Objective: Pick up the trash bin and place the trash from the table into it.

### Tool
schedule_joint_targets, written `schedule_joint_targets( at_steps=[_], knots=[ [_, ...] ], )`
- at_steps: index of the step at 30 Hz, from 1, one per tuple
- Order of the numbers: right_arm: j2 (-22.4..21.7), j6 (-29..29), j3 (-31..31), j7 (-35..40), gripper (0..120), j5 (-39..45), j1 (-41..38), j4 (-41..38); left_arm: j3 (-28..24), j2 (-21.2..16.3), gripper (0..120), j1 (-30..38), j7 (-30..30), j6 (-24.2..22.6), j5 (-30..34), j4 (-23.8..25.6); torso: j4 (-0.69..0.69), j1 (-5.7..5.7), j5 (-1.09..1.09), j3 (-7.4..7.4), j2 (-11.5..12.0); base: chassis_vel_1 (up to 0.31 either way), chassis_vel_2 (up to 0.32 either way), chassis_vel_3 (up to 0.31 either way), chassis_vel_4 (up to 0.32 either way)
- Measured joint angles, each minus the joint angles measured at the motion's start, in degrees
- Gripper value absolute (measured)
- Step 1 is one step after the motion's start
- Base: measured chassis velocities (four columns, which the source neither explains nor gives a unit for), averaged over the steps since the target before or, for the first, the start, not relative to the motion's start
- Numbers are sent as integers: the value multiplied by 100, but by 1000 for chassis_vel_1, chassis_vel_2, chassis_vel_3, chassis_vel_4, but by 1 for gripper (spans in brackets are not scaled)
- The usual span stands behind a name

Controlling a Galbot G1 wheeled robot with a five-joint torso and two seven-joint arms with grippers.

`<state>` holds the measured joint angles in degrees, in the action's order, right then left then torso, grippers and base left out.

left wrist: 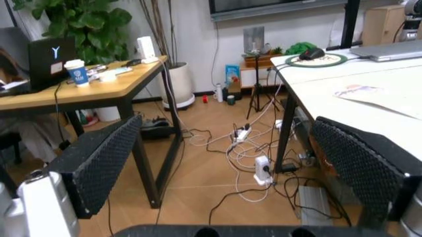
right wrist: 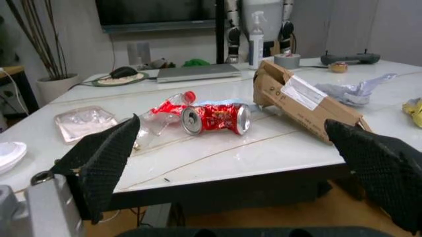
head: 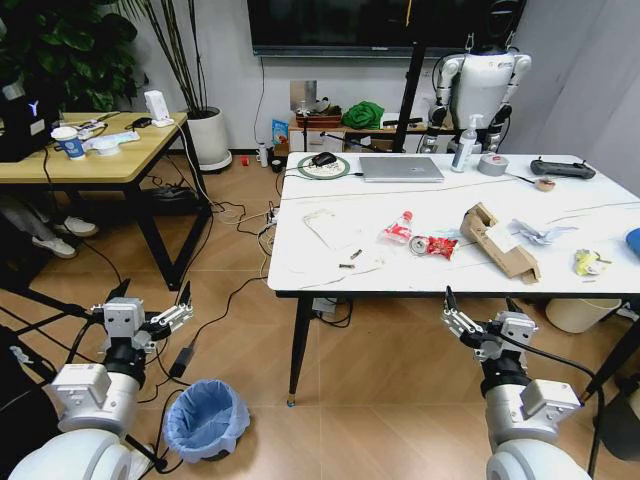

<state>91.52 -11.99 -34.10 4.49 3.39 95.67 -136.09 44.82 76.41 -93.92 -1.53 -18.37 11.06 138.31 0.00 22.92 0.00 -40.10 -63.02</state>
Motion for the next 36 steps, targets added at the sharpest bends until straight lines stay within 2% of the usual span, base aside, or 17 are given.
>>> schedule_joint_targets(
  at_steps=[23, 36],
  knots=[
    [62, 20, 59, -24, 100, -65, 121, -12, 29, -144, 100, 37, 121, -5, 154, -86, 0, -4, 0, 5, 9, 0, 0, 0, 0],
    [65, 28, 98, -29, 100, -65, 126, -29, 36, -143, 100, 20, 197, -9, 89, -77, 0, -151, 0, 186, 340, 0, 0, 0, 0]
  ],
)
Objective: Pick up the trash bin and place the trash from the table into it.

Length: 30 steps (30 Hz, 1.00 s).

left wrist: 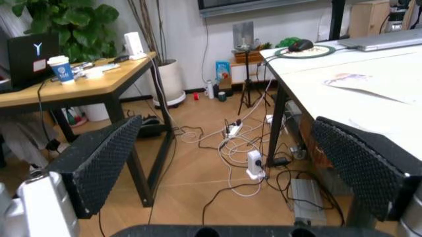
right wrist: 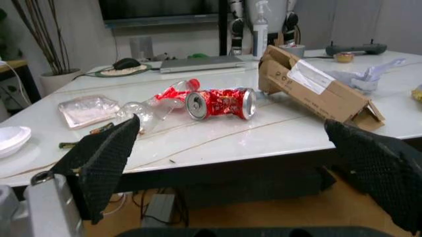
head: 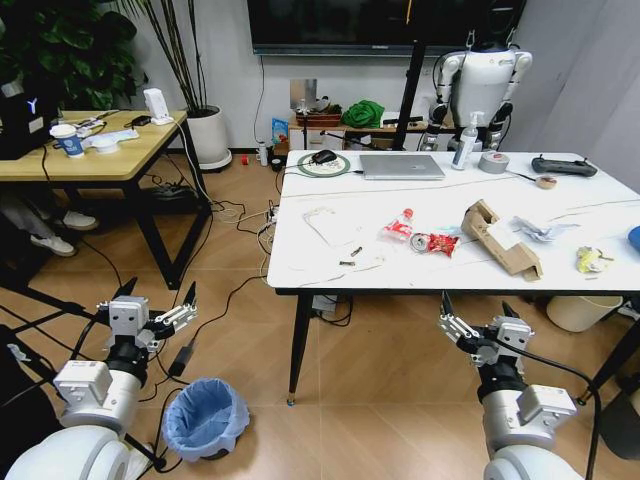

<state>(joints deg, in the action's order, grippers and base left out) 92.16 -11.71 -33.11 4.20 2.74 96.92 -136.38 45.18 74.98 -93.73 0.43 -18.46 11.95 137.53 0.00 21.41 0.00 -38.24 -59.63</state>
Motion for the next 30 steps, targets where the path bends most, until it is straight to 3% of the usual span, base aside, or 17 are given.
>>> schedule_joint_targets(
  at_steps=[30],
  knots=[
    [-2, 77, 48, -16, 100, -6, -51, 101, 18, -19, 100, 16, 27, -2, -22, -45, 0, -391, 0, 511, 900, 0, 0, 0, 0]
  ],
)
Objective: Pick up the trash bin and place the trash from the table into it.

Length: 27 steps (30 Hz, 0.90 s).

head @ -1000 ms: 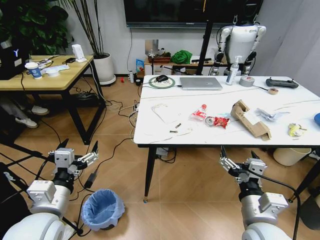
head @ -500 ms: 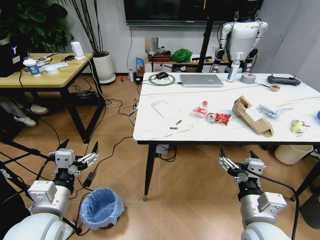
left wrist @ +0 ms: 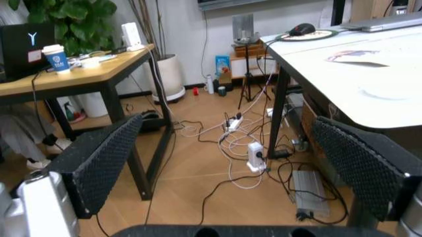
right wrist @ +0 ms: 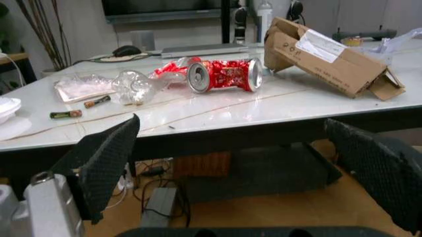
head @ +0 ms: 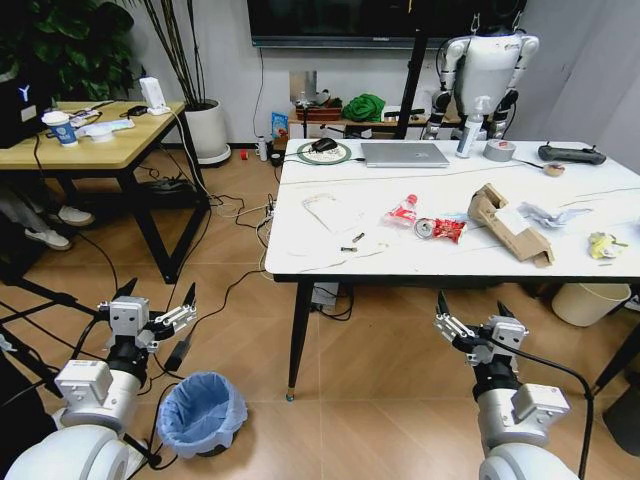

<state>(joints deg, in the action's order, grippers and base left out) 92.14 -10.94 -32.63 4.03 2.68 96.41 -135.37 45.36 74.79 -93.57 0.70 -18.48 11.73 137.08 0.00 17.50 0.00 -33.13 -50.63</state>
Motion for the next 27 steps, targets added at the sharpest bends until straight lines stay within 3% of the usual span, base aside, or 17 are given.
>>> schedule_joint_targets(
  at_steps=[27],
  knots=[
    [-65, -5, 23, -38, 100, -52, 27, 59, 4, -38, 100, -2, 90, 0, -4, -44, 0, -292, -1, 400, 691, 0, 0, 0, 0]
  ],
)
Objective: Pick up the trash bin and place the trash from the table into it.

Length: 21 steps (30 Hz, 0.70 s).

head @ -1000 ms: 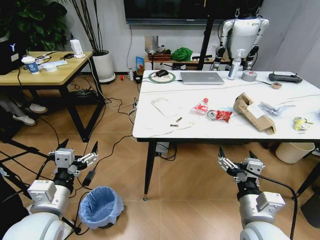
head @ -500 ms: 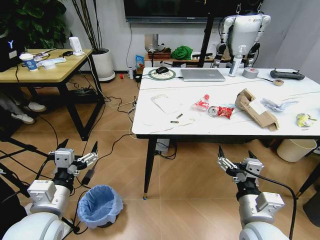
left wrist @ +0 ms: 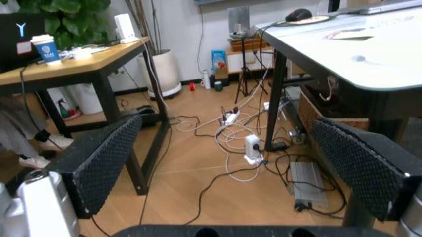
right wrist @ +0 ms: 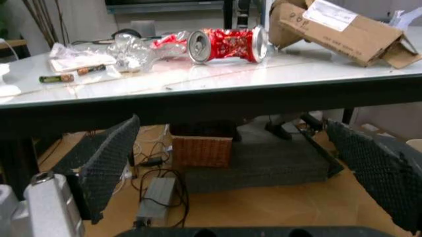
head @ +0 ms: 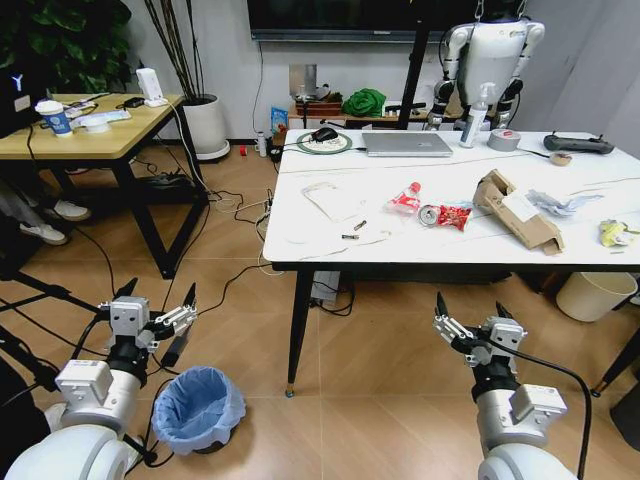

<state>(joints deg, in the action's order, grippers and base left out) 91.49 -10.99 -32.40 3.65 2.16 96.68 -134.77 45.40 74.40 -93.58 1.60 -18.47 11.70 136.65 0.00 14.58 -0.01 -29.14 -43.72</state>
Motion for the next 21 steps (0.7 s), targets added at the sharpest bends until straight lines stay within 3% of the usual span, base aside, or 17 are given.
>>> schedule_joint_targets(
  at_steps=[21],
  knots=[
    [17, 97, -38, -54, 100, 45, -43, 116, 53, -258, 100, 14, -55, 164, 74, -118, 0, -211, 2, 311, 524, 0, 0, 0, 0]
  ],
)
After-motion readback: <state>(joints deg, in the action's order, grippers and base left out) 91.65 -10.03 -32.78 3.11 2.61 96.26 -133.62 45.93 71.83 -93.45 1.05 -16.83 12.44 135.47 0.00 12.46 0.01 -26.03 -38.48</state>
